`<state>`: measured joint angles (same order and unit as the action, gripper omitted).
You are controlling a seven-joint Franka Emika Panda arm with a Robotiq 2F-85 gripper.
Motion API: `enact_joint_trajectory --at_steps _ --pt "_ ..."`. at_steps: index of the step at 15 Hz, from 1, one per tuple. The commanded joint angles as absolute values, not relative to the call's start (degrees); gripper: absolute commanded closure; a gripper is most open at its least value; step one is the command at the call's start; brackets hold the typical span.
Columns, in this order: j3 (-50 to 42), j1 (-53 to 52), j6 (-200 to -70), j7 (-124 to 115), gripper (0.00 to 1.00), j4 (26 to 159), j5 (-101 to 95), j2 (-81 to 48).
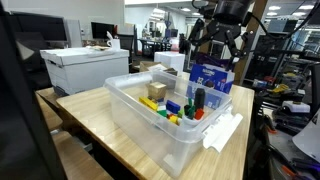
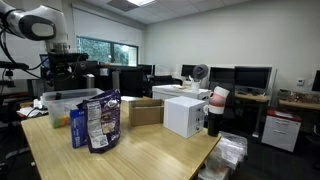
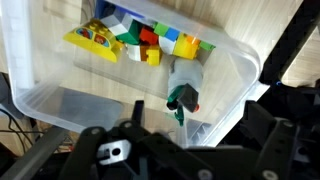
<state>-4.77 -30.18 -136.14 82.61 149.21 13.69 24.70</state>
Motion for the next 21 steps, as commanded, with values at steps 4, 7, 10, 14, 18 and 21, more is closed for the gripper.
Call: enact_joint_trajectory --at_steps 4,7,10,14,18,21 --pt "-0.5 -30.0 -141.5 93.7 0.0 145.3 20.6 15.5" --pt "1.5 -29.1 -142.5 97.6 0.0 144.2 22.6 11.9" --pt "3.3 -28.1 -141.6 99.2 0.0 143.7 25.2 9.8" --pt "7.8 -26.1 -143.5 96.7 0.0 144.0 24.7 8.1" --pt "11.5 -25.2 -145.8 93.9 0.0 144.6 21.3 7.8" --pt "13.2 -24.6 -147.6 91.8 0.0 144.6 18.0 7.3"
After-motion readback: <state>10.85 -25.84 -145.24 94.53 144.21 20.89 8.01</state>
